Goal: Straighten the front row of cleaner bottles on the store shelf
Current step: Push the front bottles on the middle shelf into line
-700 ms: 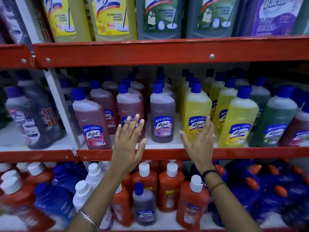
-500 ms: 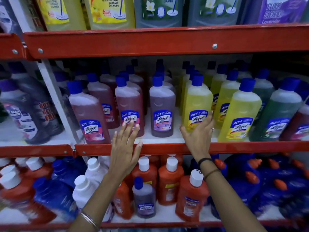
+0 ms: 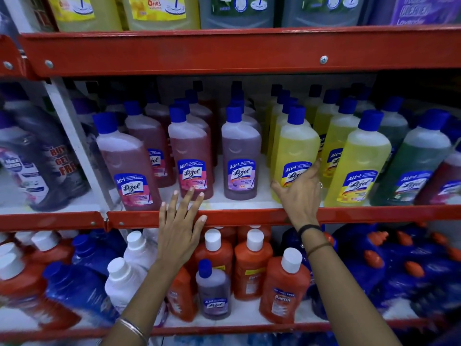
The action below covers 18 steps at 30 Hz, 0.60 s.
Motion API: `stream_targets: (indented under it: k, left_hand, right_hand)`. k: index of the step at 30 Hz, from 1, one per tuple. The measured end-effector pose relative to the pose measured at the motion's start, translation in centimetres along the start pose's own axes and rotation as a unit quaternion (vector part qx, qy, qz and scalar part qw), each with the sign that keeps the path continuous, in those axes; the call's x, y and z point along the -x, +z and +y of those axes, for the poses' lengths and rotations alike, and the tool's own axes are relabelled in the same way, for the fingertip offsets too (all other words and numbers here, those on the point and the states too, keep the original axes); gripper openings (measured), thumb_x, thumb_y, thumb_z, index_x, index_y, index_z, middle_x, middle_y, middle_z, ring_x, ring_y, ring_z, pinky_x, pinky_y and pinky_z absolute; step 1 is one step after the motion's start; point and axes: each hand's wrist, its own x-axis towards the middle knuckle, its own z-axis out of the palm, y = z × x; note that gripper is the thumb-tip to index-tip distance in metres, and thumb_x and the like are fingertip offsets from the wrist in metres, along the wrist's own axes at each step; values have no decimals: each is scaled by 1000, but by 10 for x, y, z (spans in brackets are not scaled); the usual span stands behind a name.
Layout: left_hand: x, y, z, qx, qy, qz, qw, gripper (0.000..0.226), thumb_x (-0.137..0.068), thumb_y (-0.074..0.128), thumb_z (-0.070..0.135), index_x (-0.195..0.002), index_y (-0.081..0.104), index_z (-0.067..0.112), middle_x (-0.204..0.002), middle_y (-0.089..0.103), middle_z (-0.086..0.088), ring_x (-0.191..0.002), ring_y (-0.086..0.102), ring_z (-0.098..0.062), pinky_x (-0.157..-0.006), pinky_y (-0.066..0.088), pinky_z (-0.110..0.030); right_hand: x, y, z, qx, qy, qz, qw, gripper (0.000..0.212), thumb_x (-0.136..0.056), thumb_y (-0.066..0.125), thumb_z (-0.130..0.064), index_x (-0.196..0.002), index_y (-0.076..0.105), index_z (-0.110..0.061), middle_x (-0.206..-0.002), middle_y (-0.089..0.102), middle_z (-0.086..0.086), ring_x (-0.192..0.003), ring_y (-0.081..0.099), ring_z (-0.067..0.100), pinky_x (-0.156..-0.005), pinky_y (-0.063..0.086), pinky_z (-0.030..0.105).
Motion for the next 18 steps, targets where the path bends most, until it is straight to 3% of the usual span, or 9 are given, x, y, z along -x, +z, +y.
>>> stream_targets:
  k: [11, 18]
  left_hand:
    - [1, 0, -2, 3, 7, -3, 1000, 55, -96, 17, 54, -144, 30, 31, -151, 38, 0, -143, 21, -26, -115, 8, -46]
    - [5, -2, -5, 8, 6, -6, 1000, 55, -96, 17, 54, -144, 30, 31, -151, 38, 0, -143, 22, -26, -114, 8, -46]
  right_hand:
    - [24, -20, 6, 7, -10, 2, 1000, 117, -65, 76, -49, -144, 2, -4, -123, 51, 27, -110, 50, 44, -89, 45, 46]
    - [31, -23, 6, -17, -5, -5, 1000, 113, -66, 76, -46, -145, 6, -4, -131, 44, 27, -115, 46, 44, -90, 44, 46]
